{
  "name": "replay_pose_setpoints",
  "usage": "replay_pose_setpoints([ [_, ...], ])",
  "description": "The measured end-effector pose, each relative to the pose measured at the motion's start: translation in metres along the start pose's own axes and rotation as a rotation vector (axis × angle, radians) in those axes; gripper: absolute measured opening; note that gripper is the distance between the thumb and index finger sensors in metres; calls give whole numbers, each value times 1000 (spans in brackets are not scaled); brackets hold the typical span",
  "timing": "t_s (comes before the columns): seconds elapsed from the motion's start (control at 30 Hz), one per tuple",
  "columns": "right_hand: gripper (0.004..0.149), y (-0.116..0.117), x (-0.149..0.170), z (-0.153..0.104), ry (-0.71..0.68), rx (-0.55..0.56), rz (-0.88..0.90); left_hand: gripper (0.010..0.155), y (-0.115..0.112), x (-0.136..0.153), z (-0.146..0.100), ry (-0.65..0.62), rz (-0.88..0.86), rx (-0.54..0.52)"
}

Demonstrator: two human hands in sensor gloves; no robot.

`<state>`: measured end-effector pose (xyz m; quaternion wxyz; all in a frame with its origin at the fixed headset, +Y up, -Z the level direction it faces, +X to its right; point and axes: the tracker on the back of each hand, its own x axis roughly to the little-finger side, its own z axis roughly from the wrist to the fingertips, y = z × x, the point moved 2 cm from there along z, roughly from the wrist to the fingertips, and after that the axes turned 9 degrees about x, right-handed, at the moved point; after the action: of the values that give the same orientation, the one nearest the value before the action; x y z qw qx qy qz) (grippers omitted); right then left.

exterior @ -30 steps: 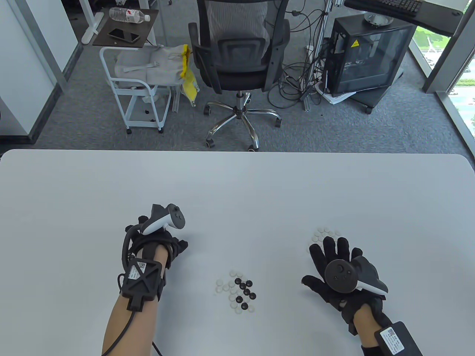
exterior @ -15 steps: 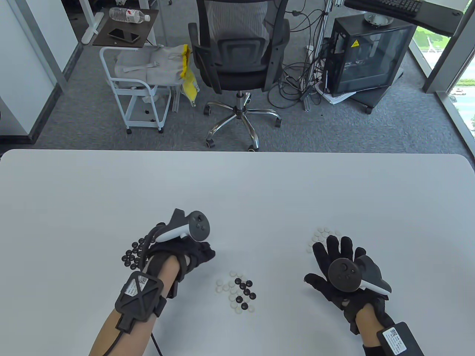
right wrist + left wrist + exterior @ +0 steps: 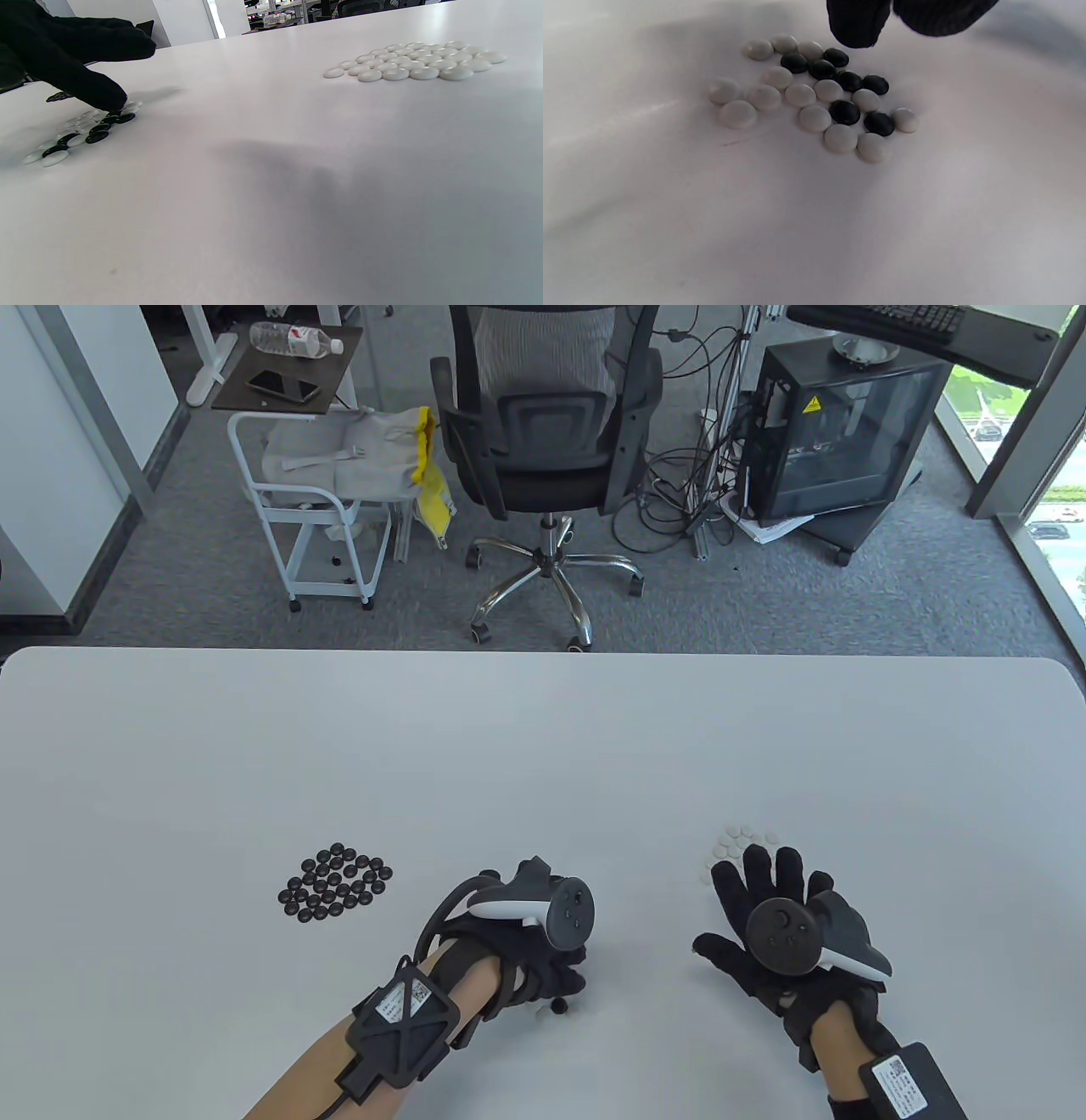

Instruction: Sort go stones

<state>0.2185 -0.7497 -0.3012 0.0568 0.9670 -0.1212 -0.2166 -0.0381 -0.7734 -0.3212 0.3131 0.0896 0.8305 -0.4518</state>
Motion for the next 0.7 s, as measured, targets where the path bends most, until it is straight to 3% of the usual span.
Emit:
replay_pose_setpoints([
  [0.17, 87, 1, -1, 0, -6, 0, 5, 68, 2, 6, 17, -39, -50, -3],
  [0.3, 87, 2, -1, 1, -6, -5, 2, 68, 20, 27, 29, 6, -157, -33],
  [0.5, 87, 0, -1, -1, -5, 4, 10, 66, 37, 103, 22, 153, -424, -72],
  [0.7, 86, 1, -2, -1, -6, -2, 11, 66, 16, 180, -10, 336, -607, -72],
])
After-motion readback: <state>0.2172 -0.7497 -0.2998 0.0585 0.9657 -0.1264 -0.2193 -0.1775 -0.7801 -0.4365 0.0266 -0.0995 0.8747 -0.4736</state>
